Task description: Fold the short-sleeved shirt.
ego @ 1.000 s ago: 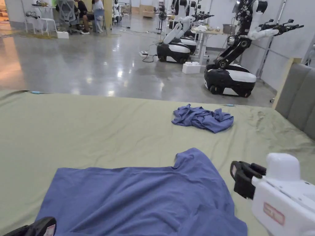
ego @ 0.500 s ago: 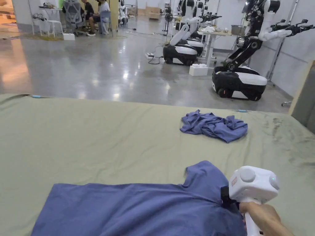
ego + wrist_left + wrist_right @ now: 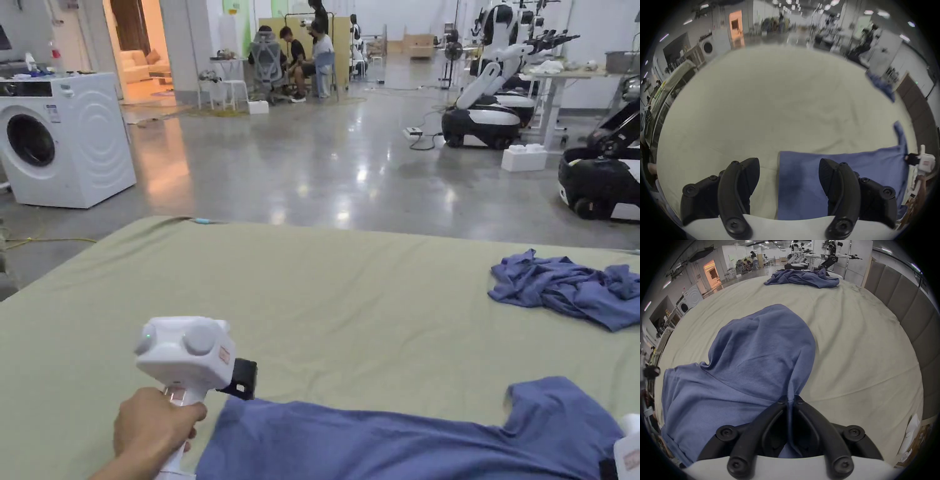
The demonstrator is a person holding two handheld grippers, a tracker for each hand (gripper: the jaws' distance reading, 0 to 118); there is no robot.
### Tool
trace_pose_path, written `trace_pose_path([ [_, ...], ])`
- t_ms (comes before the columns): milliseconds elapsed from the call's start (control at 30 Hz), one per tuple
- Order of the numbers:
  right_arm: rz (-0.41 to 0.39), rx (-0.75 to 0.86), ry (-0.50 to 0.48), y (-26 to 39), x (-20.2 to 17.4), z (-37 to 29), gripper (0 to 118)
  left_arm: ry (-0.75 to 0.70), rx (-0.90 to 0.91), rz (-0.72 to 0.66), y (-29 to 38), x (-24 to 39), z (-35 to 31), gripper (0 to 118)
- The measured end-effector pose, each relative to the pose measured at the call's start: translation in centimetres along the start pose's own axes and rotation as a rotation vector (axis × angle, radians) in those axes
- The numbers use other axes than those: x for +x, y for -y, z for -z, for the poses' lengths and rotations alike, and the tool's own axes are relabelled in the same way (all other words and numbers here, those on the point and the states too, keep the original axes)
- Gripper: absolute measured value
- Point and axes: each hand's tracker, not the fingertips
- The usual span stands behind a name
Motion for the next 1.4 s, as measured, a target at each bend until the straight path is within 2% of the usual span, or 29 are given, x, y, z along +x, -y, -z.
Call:
trace_pose_path([
  [100,0.005,-0.004,-0.005,0.0,0.0,-0.1,6,0.017,-0.099,0.022,1.2,0.9,3.8,85],
  [133,0.001,-0.003,-0.005,0.0,-0.2,-0.4,6,-0.031,-0.04,0.04,2.2,1.5,3.1,84],
  [167,-0.003,-0.003,-0.005,0.1,-0.3,-0.3,6,-0.044,0.06,0.055,2.8,2.0,1.9,73],
  [200,-0.005,0.0,-0.009,0.1,-0.2,-0.3,6,-0.012,-0.001,0.05,2.6,2.2,2.2,48],
  [233,0.0,0.006,-0.014,0.1,-0.1,-0.4,6,-0.035,-0.003,0.078,2.7,2.1,1.5,16],
  [267,0.01,0.017,-0.025,0.0,0.0,-0.5,6,-0.063,0.019,0.103,2.4,2.0,0.8,1],
  [300,0.021,0.026,-0.037,0.0,0.0,-0.7,6,-0.081,0.078,0.104,2.4,1.7,0.0,1],
  [367,0.048,0.063,-0.06,0.0,0.0,-1.5,6,-0.021,0.062,0.105,2.3,1.4,-0.6,1],
  [433,0.053,0.128,-0.069,-0.4,0.0,-2.9,5,0.034,0.126,0.088,2.2,1.1,-2.9,1],
  [567,0.089,0.19,-0.176,-1.5,0.6,-8.5,5,0.148,0.242,0.065,1.2,0.9,-9.1,1],
  [767,0.101,0.328,-0.223,-2.5,0.9,-16.9,5,0.206,0.381,0.06,0.3,1.1,-18.4,1],
  [900,0.058,0.436,-0.201,-3.8,-0.2,-23.4,5,0.24,0.473,0.066,-1.2,0.8,-23.7,1],
  [1033,0.078,0.531,-0.187,-5.6,-0.7,-29.2,5,0.223,0.531,0.065,-3.3,0.7,-28.0,1],
  [1100,0.061,0.549,-0.177,-6.8,-0.9,-31.4,5,0.229,0.557,0.047,-4.3,0.4,-29.9,1],
  [1400,0.047,0.661,-0.086,-11.8,-2.4,-36.9,5,0.212,0.608,0.024,-8.7,0.3,-33.1,1],
])
